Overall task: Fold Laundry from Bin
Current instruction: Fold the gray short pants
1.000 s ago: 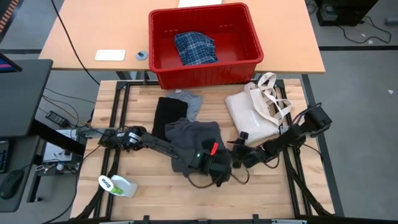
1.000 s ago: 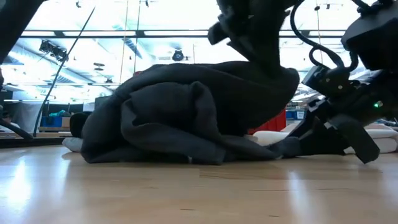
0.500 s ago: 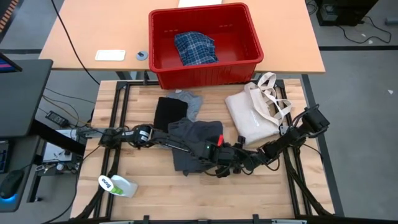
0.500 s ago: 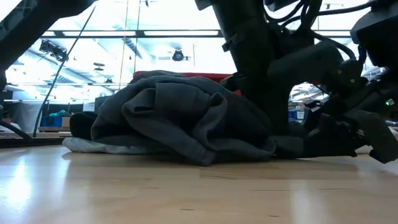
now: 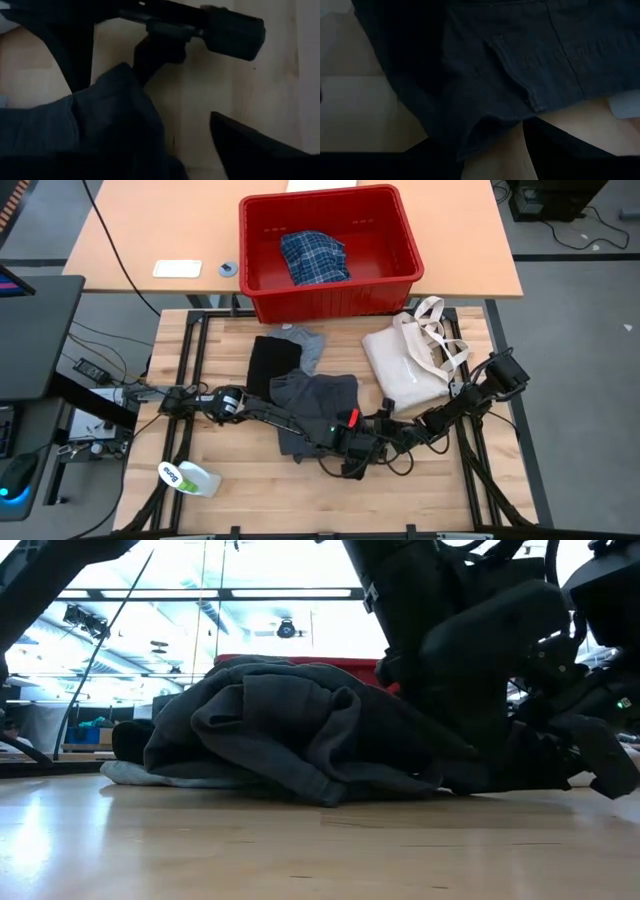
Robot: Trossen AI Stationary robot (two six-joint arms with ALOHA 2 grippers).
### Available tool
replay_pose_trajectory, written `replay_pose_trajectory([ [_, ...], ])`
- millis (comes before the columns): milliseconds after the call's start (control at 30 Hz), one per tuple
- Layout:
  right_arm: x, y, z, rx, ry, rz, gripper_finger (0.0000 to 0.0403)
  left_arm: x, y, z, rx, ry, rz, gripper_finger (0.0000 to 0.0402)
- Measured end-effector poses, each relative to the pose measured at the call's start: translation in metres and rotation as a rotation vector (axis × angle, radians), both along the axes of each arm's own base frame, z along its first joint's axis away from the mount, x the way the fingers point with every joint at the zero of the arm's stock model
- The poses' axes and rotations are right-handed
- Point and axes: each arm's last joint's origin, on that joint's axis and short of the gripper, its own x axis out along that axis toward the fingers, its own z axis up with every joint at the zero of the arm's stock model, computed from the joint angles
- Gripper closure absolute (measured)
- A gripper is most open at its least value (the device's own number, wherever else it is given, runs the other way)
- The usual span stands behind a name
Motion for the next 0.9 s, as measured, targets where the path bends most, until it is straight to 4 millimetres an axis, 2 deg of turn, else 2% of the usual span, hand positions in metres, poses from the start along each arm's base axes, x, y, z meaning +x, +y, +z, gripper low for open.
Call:
replay_pose_trajectory([
  [100,0.0,0.0,0.0,0.002,-0.004,-0.002,0.0207,0.001,0.0,-0.005,0.026,0.013,-0.015,0.0111],
  [167,0.0,0.0,0.0,0.006,-0.004,0.0,0.0207,0.0,0.001,-0.01,0.069,0.029,0.001,0.0099],
  [367,0.0,0.0,0.0,0.019,-0.001,0.011,0.0207,0.0,0.007,-0.025,0.167,0.075,0.017,0.0114],
  [433,0.0,0.0,0.0,0.019,-0.001,0.013,0.0207,0.0,0.01,-0.028,0.202,0.082,0.036,0.0135],
  [500,0.0,0.0,0.0,0.019,0.001,0.014,0.0207,-0.001,0.013,-0.028,0.219,0.093,0.044,0.0172],
  [700,-0.002,0.003,0.003,-0.004,0.014,0.035,0.0207,-0.004,0.016,-0.022,0.228,0.114,0.051,0.0368],
  [800,-0.006,0.005,0.017,-0.03,-0.006,0.045,0.0207,-0.009,0.016,-0.008,0.221,0.116,0.068,0.0377],
  [900,-0.013,0.006,0.038,-0.082,-0.046,0.024,0.0207,-0.016,0.018,0.017,0.212,0.106,0.091,0.0375],
])
